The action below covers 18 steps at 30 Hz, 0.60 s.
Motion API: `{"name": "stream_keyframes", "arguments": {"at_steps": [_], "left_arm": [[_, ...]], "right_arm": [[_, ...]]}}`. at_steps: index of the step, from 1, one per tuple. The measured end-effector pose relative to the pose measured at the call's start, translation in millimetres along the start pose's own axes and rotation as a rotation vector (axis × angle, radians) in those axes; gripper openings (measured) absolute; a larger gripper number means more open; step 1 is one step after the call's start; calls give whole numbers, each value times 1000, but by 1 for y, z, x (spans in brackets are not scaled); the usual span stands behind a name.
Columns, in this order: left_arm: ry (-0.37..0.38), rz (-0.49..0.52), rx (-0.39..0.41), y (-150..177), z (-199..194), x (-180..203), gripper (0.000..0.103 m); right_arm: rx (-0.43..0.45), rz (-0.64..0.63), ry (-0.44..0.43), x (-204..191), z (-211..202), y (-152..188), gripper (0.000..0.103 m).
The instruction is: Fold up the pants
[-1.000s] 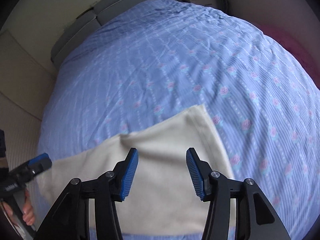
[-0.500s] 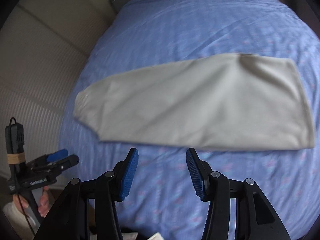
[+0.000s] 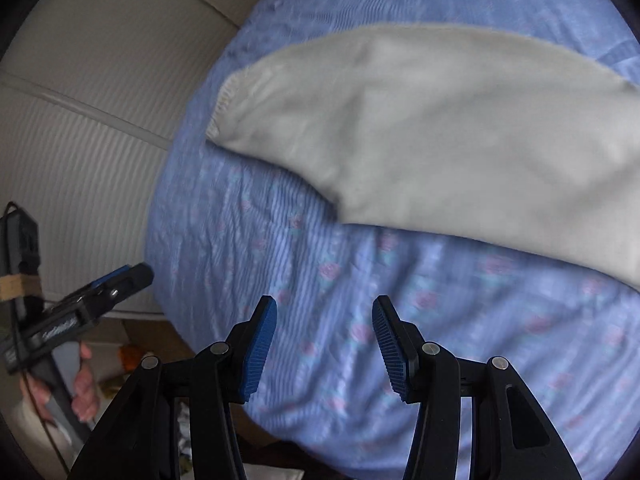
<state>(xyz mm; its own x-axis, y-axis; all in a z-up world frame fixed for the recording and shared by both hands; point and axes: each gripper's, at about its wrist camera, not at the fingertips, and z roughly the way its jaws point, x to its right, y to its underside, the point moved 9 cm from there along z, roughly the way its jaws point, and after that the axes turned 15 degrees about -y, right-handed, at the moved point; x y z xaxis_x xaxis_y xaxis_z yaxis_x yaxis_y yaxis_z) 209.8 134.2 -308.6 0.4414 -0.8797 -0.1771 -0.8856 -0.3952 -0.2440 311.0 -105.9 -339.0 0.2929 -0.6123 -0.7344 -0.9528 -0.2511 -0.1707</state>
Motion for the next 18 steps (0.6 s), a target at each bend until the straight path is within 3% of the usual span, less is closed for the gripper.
{"name": "stream_keyframes", "arguments": {"at_steps": [5,11,15,18], "left_arm": [[38,-29,-48,-7,34,-5,85],[98,-29,-91,-14,58,3,85],[95,-20,-94,-21,66,0,85],[91,-29,-94,-25,70,-3,85]], "right_arm": [[-35,36,36,14,56,-17,52],[-50,118,109,45,92,-27,52],[-17,90,142,35,83,-41,51],[84,-25,148,5,57,-66,51]]}}
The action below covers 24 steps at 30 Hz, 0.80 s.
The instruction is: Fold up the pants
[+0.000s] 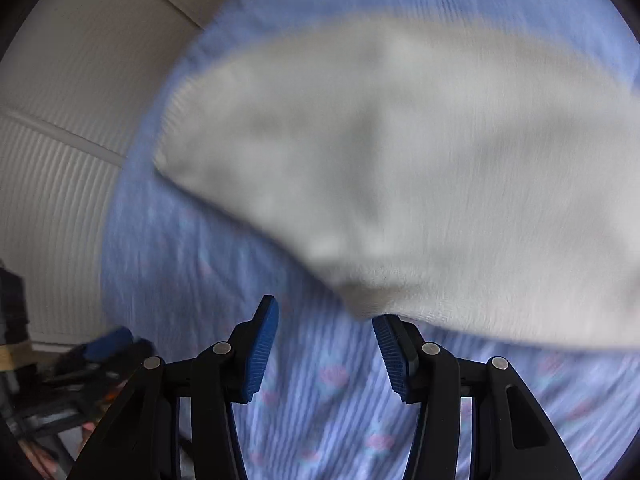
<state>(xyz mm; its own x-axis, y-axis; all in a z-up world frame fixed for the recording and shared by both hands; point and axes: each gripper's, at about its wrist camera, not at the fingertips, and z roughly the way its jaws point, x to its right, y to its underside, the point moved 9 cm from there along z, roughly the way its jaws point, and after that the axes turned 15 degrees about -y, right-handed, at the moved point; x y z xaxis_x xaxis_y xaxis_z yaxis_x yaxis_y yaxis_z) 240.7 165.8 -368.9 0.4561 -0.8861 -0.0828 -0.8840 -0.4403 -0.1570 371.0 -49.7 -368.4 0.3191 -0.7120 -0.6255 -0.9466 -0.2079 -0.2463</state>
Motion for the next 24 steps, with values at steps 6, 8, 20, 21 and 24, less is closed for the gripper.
{"name": "stream_keyframes", "arguments": {"at_steps": [6,8,20,21,24], "left_arm": [[-8,-25,-4,-1,0,-1,85],[-2,-36,-9,2,-2,-1,85],[-47,-88,11,-6,-7,-26,85],[-54,-104,22,-10,-8,-32,85],[-78,-129,28,-22,-2,-50,85]], "right_arm": [[-36,-27,7,16,11,-13,52],[-69,-13,-7,20,23,-5,52],[-110,-36,17,-5,44,6,22],[-82,-50,14,-12,38,8,22],[-132,-27,8,-7,51,20,23]]}}
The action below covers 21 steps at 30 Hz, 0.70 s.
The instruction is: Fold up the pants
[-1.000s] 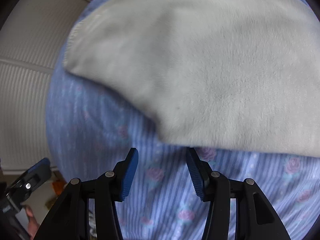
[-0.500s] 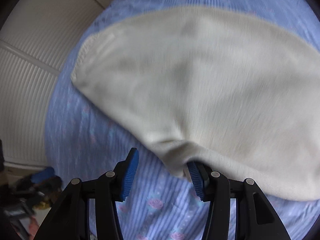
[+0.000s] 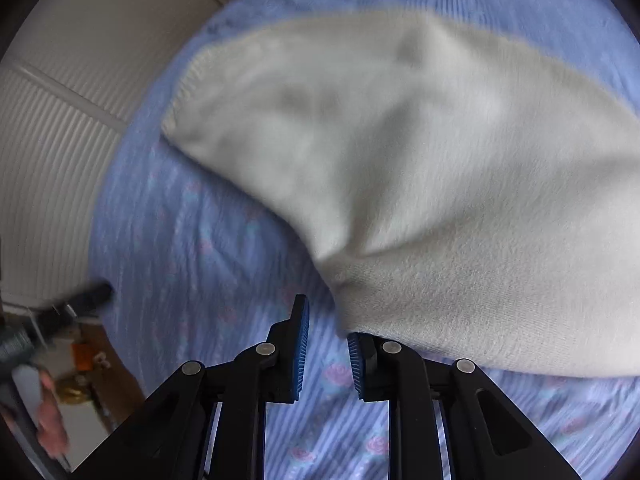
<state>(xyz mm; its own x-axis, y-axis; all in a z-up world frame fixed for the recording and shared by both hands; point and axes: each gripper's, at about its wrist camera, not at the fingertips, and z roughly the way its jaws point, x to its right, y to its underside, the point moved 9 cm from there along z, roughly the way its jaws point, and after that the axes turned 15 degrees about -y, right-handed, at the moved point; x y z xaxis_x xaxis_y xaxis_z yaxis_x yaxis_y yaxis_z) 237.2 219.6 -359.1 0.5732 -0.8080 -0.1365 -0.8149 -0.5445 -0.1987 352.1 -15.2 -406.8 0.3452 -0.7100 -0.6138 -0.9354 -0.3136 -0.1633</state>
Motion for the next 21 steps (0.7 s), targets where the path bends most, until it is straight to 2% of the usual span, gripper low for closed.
{"name": "stream_keyframes", "arguments": {"at_steps": [3,4,5,7,10,12,15,18,21], "left_arm": [[-14,-30,17,-19,7,-15,85],[-13,-39,19,-24,8,-18,85],[-9,-53,24,-32,10,-22,85],[22,-66,33,-43,12,-27,85],[81,-54,55,-68,15,-27,86],[122,-22,86,-90,18,-24,86],[173,16,116,-126,29,-20,86],[245,51,125,-169,44,-15,86],[304,113,141,-215,55,-6,86]], "right_arm": [[-22,27,-15,2,3,-2,27],[-24,39,-13,0,0,-2,33],[-11,67,-19,-5,-8,-4,45],[7,95,-25,-15,-26,0,60],[4,167,-65,-44,-40,1,61],[56,132,-68,-65,-48,-9,61],[118,56,13,-78,-45,-39,65],[128,65,48,-80,-28,-75,65],[186,81,87,-78,-25,-113,65]]}}
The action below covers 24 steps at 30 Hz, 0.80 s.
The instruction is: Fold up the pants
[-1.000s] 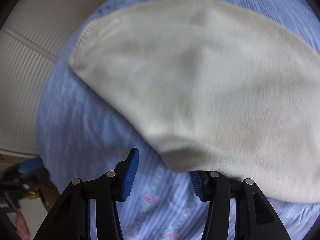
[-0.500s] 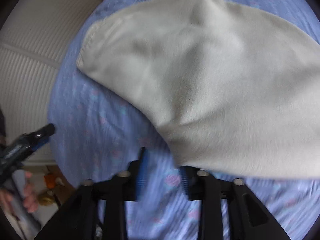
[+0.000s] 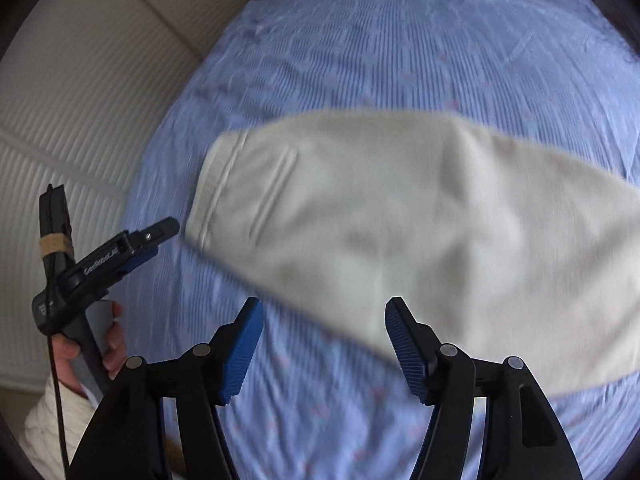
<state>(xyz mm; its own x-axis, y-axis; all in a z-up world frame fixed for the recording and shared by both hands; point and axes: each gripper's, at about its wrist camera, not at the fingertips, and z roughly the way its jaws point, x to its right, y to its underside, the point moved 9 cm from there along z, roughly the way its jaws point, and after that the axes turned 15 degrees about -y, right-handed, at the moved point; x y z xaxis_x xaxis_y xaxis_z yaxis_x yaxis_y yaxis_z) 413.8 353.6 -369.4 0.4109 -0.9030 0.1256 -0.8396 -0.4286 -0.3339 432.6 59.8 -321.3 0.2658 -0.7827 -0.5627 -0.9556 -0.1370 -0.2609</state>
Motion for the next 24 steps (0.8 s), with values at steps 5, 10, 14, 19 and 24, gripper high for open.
{"name": "stream_keyframes", "arguments": {"at_steps": [5,10,14,19,24], "left_arm": [[121,90,-47,-48,37,20,85],[137,152,-80,-57,68,40,76],[138,200,-103,-55,88,50,77],[196,149,-143,-49,98,53,83],[233,166,-190,-40,99,64,76]], "right_arm": [[53,-2,31,-11,11,-41,65],[28,-48,80,-16,17,-46,65],[-20,-69,96,-14,28,-35,65],[-46,-34,87,-9,36,-27,65],[-50,-17,53,-10,40,-24,65]]}}
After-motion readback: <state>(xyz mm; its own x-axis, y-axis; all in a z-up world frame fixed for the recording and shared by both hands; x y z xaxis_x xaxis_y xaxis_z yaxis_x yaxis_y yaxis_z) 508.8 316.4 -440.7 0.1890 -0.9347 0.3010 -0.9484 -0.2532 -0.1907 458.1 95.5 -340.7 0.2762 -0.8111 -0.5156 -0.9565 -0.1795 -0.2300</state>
